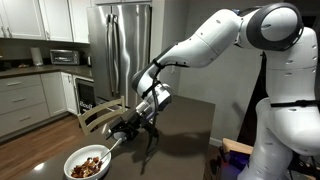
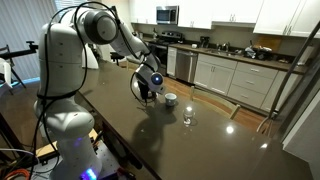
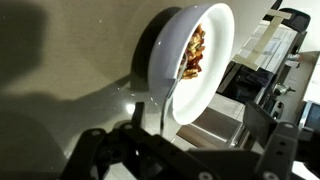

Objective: Use the spoon to move some contents of the bowl to the mug and the glass cup

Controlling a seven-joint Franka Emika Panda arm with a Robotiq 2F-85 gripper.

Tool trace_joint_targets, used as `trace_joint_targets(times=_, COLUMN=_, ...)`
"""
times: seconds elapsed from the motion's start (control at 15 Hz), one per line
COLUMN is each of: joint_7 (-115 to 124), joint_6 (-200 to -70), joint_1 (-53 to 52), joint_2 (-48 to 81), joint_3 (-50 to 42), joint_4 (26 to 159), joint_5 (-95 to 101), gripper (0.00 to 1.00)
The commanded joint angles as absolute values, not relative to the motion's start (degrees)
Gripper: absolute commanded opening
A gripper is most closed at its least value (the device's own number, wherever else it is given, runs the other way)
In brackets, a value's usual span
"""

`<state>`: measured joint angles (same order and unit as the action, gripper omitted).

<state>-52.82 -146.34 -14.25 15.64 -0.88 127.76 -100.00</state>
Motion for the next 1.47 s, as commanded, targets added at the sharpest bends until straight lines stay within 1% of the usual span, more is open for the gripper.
trace_joint_targets(times=0.0, joint_7=-55.58, joint_6=-144.98, joint_1=-12.10, joint_2=17.43, joint_3=1.50, joint_4=126.19, joint_5=-102.56, gripper=1.00)
trace_joint_targets(times=0.33, joint_7=-55.18, joint_6=-144.94, joint_1=-12.07, joint_2=18.05, joint_3=2.44, joint_4=126.05, joint_5=-102.86, gripper=1.00)
trace_joint_targets(times=0.4, joint_7=-55.29, joint_6=-144.94, joint_1=-12.08, joint_2=17.98, joint_3=2.54, joint_4=126.16, joint_5=-102.96, gripper=0.75)
trace_joint_targets(times=0.47, joint_7=-55.35, joint_6=-144.91, joint_1=-12.08, joint_2=17.93, joint_3=2.61, joint_4=126.24, joint_5=-102.99, gripper=0.74)
trace_joint_targets(times=0.8, joint_7=-55.25, joint_6=-145.05, joint_1=-12.09, joint_2=17.48, joint_3=2.76, joint_4=126.62, joint_5=-103.14, gripper=0.39)
trace_joint_targets(times=1.13, joint_7=-55.26, joint_6=-145.13, joint_1=-12.03, joint_2=17.39, joint_3=2.72, joint_4=126.68, joint_5=-103.05, gripper=0.07)
trace_joint_targets(times=1.2, joint_7=-55.32, joint_6=-145.15, joint_1=-12.01, joint_2=17.37, joint_3=2.71, joint_4=126.72, joint_5=-103.07, gripper=0.02)
trace_joint_targets(times=1.33, joint_7=-55.31, joint_6=-145.15, joint_1=-11.97, joint_2=17.37, joint_3=2.68, joint_4=126.80, joint_5=-103.02, gripper=0.00)
trace_joint_targets(times=1.4, joint_7=-55.11, joint_6=-145.21, joint_1=-11.97, joint_2=17.31, joint_3=2.66, joint_4=126.87, joint_5=-102.83, gripper=0.16)
